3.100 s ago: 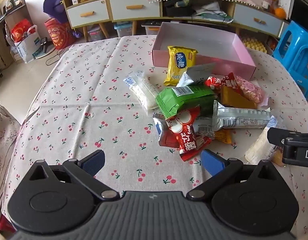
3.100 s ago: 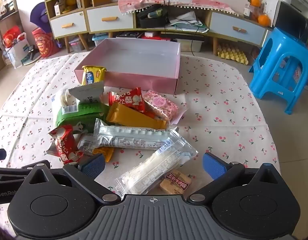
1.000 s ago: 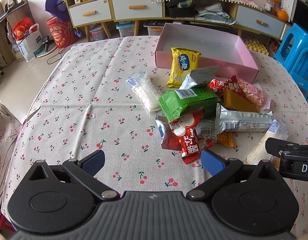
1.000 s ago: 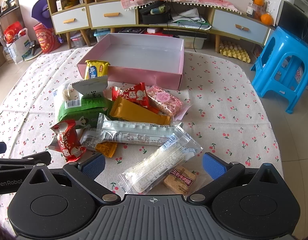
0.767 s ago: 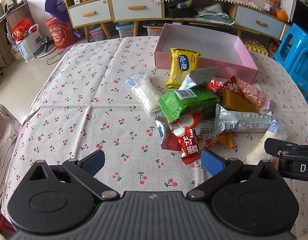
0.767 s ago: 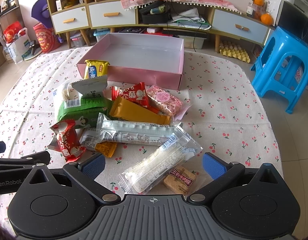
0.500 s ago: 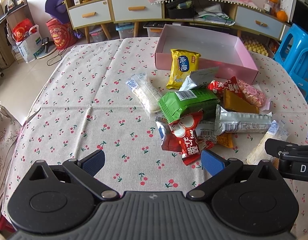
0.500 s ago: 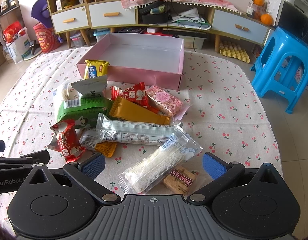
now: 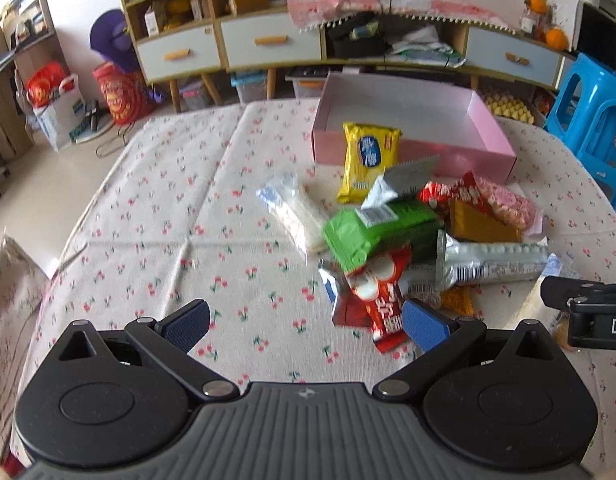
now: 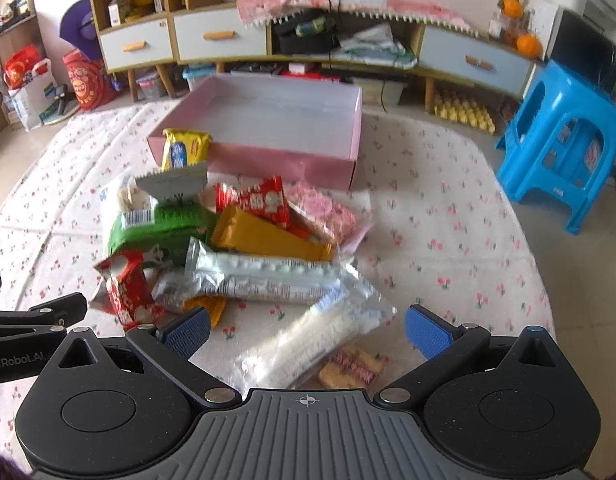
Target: Organize snacks
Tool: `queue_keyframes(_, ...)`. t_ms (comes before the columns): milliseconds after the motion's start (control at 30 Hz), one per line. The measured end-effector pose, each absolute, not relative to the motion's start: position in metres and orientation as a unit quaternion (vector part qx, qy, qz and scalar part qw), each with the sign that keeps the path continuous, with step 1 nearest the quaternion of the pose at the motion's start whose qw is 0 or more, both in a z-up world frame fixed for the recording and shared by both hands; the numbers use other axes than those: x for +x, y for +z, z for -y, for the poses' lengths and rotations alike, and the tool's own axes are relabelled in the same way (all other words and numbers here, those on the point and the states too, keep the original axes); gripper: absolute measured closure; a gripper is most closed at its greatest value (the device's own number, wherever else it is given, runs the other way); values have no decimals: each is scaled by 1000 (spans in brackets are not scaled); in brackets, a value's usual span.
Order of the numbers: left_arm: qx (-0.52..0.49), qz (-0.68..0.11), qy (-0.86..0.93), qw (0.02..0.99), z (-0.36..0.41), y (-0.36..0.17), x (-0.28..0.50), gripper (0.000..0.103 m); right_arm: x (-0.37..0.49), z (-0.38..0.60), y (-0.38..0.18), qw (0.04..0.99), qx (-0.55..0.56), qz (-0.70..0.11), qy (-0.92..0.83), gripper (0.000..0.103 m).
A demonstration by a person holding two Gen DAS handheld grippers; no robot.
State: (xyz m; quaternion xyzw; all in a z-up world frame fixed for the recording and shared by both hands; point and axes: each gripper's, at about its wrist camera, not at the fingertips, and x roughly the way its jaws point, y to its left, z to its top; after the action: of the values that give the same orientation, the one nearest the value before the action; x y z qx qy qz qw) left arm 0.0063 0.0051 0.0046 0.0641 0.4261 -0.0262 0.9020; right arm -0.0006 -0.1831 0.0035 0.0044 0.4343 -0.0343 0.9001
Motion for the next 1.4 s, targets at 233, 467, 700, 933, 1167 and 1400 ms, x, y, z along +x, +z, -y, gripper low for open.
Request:
queue_keyframes(233, 52, -447, -73, 890, -11, 12, 24, 1, 11, 185, 10, 897, -21, -441, -12, 0)
queue_keyframes(467, 39, -462, -96, 881, -12, 13, 49, 4, 35, 200, 24, 891, 4, -453, 13, 0)
queue_keyframes(700, 4, -453, -138, 881, -14, 4, 73, 18, 62, 225, 15, 893, 52, -447, 3, 1)
queue_keyframes(933, 22, -419, -213, 882, 2, -3, 91, 36, 98, 253, -6, 889, 99, -446, 15, 6)
queue_keyframes(1167, 49, -405, -236, 882, 16, -14, 102, 50, 118, 270, -29, 885, 108, -451, 35, 16)
queue_keyframes(1400, 84, -395, -243, 882, 24, -22, 108, 60, 127, 257, -49, 881, 68, -465, 54, 28)
